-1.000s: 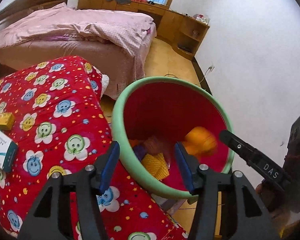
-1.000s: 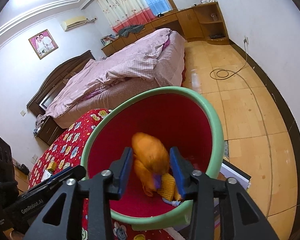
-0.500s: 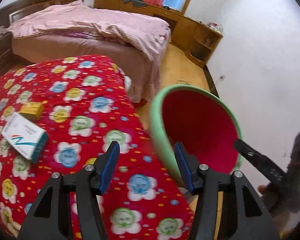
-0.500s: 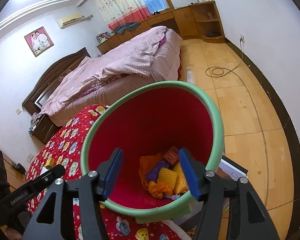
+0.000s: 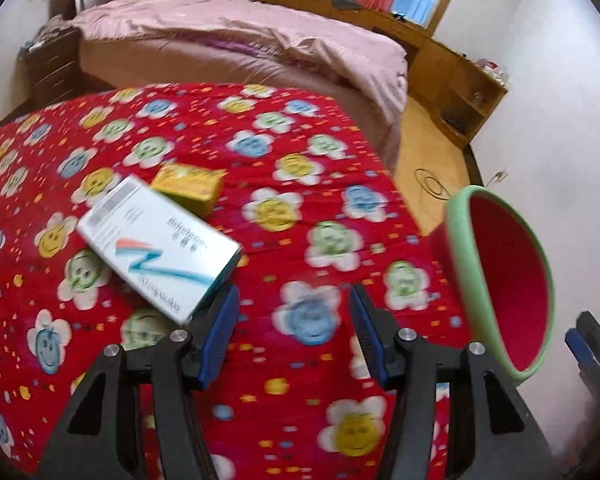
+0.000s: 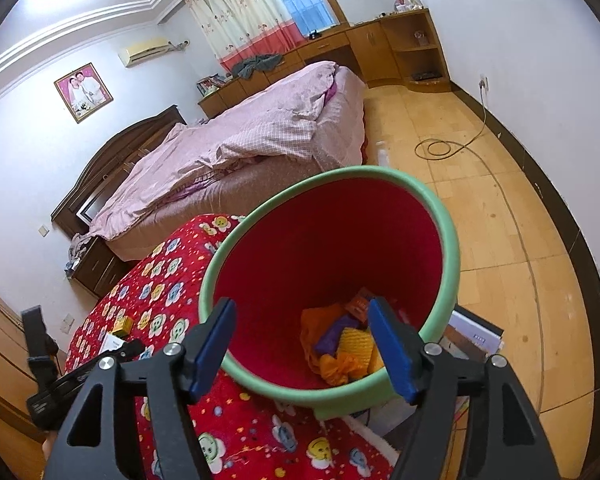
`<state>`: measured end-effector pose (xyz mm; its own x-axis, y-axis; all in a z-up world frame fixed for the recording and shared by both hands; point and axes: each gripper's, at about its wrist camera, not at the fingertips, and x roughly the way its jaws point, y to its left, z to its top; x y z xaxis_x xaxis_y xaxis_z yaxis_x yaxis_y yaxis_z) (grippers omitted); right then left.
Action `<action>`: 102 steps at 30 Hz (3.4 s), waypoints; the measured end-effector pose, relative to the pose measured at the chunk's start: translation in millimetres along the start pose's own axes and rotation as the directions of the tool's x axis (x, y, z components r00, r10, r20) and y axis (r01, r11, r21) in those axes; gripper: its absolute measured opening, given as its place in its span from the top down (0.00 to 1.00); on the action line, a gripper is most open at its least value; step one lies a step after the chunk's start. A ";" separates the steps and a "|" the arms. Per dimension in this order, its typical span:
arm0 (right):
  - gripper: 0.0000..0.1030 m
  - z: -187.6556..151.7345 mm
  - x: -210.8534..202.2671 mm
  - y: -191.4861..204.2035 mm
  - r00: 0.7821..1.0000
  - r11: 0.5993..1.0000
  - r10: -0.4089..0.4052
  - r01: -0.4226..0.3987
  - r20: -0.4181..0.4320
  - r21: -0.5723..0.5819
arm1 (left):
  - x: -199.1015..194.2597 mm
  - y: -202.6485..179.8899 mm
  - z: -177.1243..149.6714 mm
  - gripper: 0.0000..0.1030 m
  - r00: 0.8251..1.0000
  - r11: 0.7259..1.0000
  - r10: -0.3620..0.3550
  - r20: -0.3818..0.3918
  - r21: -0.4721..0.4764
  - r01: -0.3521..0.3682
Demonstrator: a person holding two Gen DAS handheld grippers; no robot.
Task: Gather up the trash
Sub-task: 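Move both open tools back over the white medicine box and yellow box, then grasp the white medicine box with the left tool and lift it, then grasp the small yellow box with the right tool while the left tool holds the medicine box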
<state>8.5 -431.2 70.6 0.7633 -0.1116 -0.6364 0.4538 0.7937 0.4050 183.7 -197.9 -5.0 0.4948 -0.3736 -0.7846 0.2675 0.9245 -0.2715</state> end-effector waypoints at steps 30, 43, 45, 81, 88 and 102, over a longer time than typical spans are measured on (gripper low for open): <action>0.31 -29.2 15.5 72.6 0.995 0.994 0.064 -0.070 -0.079 -0.079 | -37.5 86.7 35.6 0.44 0.991 0.985 0.121 0.050 -0.126 -0.114; 0.31 -30.0 29.8 74.9 0.992 0.994 0.065 -0.074 -0.109 -0.084 | 6.4 77.9 40.8 0.35 0.980 0.974 0.199 -0.007 -0.113 -0.198; 0.31 -30.6 29.6 75.6 0.992 0.994 0.063 -0.073 -0.110 -0.086 | 5.9 77.2 40.2 0.35 0.980 0.976 0.198 -0.004 -0.091 -0.197; 0.31 -66.0 137.3 257.0 0.965 0.939 0.069 -0.148 -0.253 -0.310 | -58.8 203.0 18.3 0.48 0.975 0.949 0.136 0.176 -0.304 -0.078; 0.31 -73.6 175.6 279.4 0.957 0.932 0.028 -0.130 -0.288 -0.340 | -58.1 211.2 15.5 0.48 0.974 0.937 0.152 0.170 -0.338 -0.087; 0.53 -82.0 198.7 304.8 0.976 0.896 -0.069 -0.029 -0.205 -0.443 | -51.5 208.6 13.8 0.48 0.974 0.943 0.160 0.161 -0.315 -0.103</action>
<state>260.7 -162.4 13.8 0.6192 -0.0413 -0.7842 0.1805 0.9794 0.0909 225.5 13.1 -13.5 0.6576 -0.2286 -0.7179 -0.0589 0.9344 -0.3514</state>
